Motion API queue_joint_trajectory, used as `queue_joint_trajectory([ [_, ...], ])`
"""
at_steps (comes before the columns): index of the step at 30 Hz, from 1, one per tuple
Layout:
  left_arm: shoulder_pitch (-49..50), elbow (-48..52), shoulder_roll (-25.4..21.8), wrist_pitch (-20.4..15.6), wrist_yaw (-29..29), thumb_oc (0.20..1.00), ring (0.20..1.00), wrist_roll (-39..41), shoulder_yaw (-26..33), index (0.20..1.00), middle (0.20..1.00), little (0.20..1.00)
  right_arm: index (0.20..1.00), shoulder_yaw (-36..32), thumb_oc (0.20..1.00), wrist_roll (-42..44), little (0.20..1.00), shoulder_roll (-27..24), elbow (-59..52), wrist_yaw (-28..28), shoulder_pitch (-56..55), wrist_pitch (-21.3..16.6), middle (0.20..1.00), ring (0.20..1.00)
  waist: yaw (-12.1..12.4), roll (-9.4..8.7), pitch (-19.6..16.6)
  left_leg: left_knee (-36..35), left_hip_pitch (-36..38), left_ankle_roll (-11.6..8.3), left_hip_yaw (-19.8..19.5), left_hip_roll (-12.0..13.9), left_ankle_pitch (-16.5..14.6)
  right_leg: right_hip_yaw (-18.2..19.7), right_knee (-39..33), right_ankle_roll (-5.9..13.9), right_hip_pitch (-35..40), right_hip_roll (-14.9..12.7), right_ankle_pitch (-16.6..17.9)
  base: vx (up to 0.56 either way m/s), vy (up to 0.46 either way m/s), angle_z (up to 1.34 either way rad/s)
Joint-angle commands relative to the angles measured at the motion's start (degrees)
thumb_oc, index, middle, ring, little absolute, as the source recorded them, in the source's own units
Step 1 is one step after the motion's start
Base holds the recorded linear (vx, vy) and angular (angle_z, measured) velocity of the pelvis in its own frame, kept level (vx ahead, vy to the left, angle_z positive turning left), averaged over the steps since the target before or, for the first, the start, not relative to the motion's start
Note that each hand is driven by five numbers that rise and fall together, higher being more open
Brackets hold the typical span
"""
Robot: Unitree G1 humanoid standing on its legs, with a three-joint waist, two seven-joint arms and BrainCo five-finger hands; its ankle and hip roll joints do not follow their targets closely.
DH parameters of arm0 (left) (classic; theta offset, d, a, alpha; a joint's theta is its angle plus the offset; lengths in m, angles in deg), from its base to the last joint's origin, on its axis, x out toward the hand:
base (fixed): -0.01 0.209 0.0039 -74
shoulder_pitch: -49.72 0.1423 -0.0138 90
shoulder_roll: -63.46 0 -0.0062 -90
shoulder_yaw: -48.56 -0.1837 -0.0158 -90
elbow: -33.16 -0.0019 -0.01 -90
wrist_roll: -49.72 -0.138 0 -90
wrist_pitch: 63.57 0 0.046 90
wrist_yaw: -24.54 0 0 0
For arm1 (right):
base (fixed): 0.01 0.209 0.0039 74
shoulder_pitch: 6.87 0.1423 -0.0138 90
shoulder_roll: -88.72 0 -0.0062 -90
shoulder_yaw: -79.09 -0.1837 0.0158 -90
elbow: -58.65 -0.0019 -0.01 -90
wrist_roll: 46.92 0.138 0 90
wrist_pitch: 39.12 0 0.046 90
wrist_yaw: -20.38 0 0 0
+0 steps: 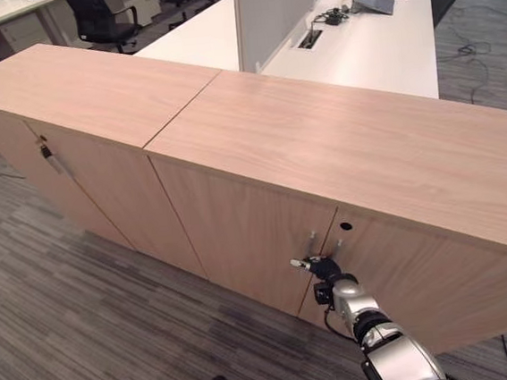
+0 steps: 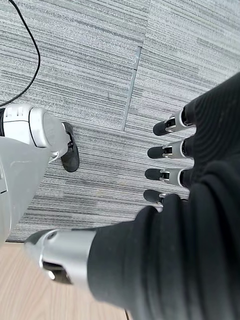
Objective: Put the empty folder in the office cabinet
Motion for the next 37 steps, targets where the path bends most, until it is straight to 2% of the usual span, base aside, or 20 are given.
queue_joint_trajectory([
  [1, -2.8, -4.3, -2.3, -0.4, 0.1, 1.0, 1.0, 0.2, -1.2, 1.0, 1.0, 1.0, 1.0, -7.8, 1.0, 2.9, 1.0, -15.0, 4.1, -7.9, 6.8, -2.7, 1.0, 1.0, -1.1, -1.69, -1.9, 0.8, 3.7, -1.17, 0.9, 1.2, -3.9, -1.0, 0.9, 3.78, 1.9, -2.2, -0.8, 0.0, -0.015, 0.03],
  [6, -3.0, -4.5, -1.6, -0.4, 0.5, 1.0, 1.0, 0.5, -1.3, 1.0, 1.0, 1.0, 1.0, -6.9, 1.0, 2.7, 1.0, -14.2, 4.2, -7.5, 6.9, -2.8, 1.0, 1.0, -1.4, -1.45, -2.0, 0.7, 3.7, -1.24, 0.9, 1.2, -3.8, -0.9, 0.7, 3.72, 2.0, -2.3, -0.8, 0.0, 0.0, 0.0],
  [10, -2.9, -4.8, -0.2, -0.3, 0.6, 1.0, 1.0, 0.4, -1.2, 1.0, 1.0, 1.0, 1.0, -5.8, 1.0, 3.3, 1.0, -11.5, 1.7, -6.4, 4.4, -3.5, 1.0, 1.0, -2.0, -1.18, -2.0, 0.7, 4.0, -1.17, 1.3, 1.2, -3.9, -0.4, 0.6, 3.58, 1.9, -2.3, -0.7, -0.01, 0.008, 0.0],
  [12, -2.4, -5.2, 1.1, -0.2, 0.7, 1.0, 1.0, 0.8, 0.4, 1.0, 1.0, 1.0, 1.0, -4.1, 1.0, 4.3, 1.0, -6.2, -6.5, -4.4, -3.1, -4.9, 1.0, 1.0, -3.3, -0.79, -1.5, 0.7, 4.4, -1.1, 2.5, 1.1, -4.1, 0.5, 0.6, 3.56, 1.5, -2.4, -0.2, -0.04, 0.036, -0.13],
  [13, -2.3, -5.2, 1.1, -0.2, 0.7, 1.0, 1.0, 0.8, 0.4, 1.0, 1.0, 1.0, 1.0, -4.1, 1.0, 4.2, 1.0, -6.1, -6.8, -4.5, -3.3, -4.8, 1.0, 1.0, -3.3, -0.81, -1.6, 0.7, 4.4, -1.09, 2.5, 1.1, -4.1, 0.6, 0.6, 3.57, 1.4, -2.4, -0.2, -0.06, 0.025, -0.22],
  [15, -1.3, -5.1, 1.5, -0.1, 0.7, 1.0, 1.0, 0.7, 2.9, 1.0, 1.0, 1.0, 1.0, -2.2, 1.0, 0.4, 1.0, -3.0, -13.9, -3.5, -12.6, -4.6, 1.0, 1.0, -4.5, -0.7, -1.0, 0.7, 4.8, -1.05, 4.4, 1.3, -4.3, 1.6, 0.7, 3.63, 0.5, -2.3, 0.3, -0.05, 0.013, -0.22],
  [16, -1.3, -5.1, 1.5, -0.1, 0.7, 1.0, 1.0, 0.7, 2.9, 1.0, 1.0, 1.0, 1.0, -2.2, 1.0, 0.4, 1.0, -3.0, -14.0, -3.5, -12.6, -4.6, 1.0, 1.0, -4.5, -0.7, -1.0, 0.7, 4.8, -1.05, 4.5, 1.3, -4.3, 1.6, 0.7, 3.63, 0.5, -2.3, 0.3, -0.04, 0.038, -0.52],
  [17, -0.7, -4.9, 1.7, -0.3, 0.6, 1.0, 1.0, 0.7, 4.6, 1.0, 1.0, 1.0, 1.0, -1.7, 1.0, -3.6, 1.0, -1.4, -13.4, -2.1, -20.6, -3.9, 1.0, 1.0, -5.4, -0.56, -0.9, 0.7, 5.2, -1.0, 5.5, 1.3, -4.6, 2.0, 0.8, 3.65, 0.2, -2.3, 0.3, -0.02, 0.032, -0.64],
  [18, -0.6, -4.9, 1.7, -0.3, 0.6, 1.0, 1.0, 0.7, 4.6, 1.0, 1.0, 1.0, 1.0, -1.7, 1.0, -3.7, 1.0, -1.4, -13.5, -2.2, -20.7, -3.9, 1.0, 1.0, -5.4, -0.56, -0.9, 0.7, 5.2, -1.0, 5.5, 1.3, -4.6, 2.0, 0.8, 3.65, 0.2, -2.3, 0.3, -0.02, 0.033, -0.52],
  [22, -0.8, -3.8, 0.7, -0.5, 0.1, 1.0, 1.0, 1.1, 5.9, 1.0, 1.0, 1.0, 1.0, 1.7, 1.0, -16.7, 1.0, -2.5, -11.4, -1.8, -25.4, -2.3, 1.0, 1.0, -6.2, -0.57, -0.6, 0.7, 5.4, -1.01, 6.0, 1.5, -4.7, 2.2, 0.8, 3.74, 0.1, -2.3, 0.3, -0.02, -0.001, -0.15],
  [26, -1.1, -3.2, 0.2, -1.0, -0.4, 1.0, 1.0, 0.9, 5.3, 1.0, 1.0, 1.0, 1.0, 2.8, 1.0, -21.5, 1.0, -2.4, -6.9, -2.0, -26.2, -1.7, 1.0, 1.0, -7.0, -0.72, -0.2, 0.7, 5.8, -0.91, 7.2, 1.7, -4.9, 3.1, 0.9, 3.91, -0.6, -2.2, 0.7, -0.03, -0.004, -0.14],
  [37, -1.5, -2.4, 0.7, -1.6, -1.1, 1.0, 1.0, 1.5, 3.8, 1.0, 1.0, 1.0, 1.0, 5.4, 1.0, -22.0, 1.0, -0.4, -1.1, -0.8, -24.1, -1.3, 1.0, 1.0, -7.6, -0.83, 0.0, 0.9, 7.1, -0.86, 11.2, 2.0, -5.2, 4.8, 0.7, 4.02, -1.7, -1.6, 1.4, -0.01, 0.003, -0.24],
])
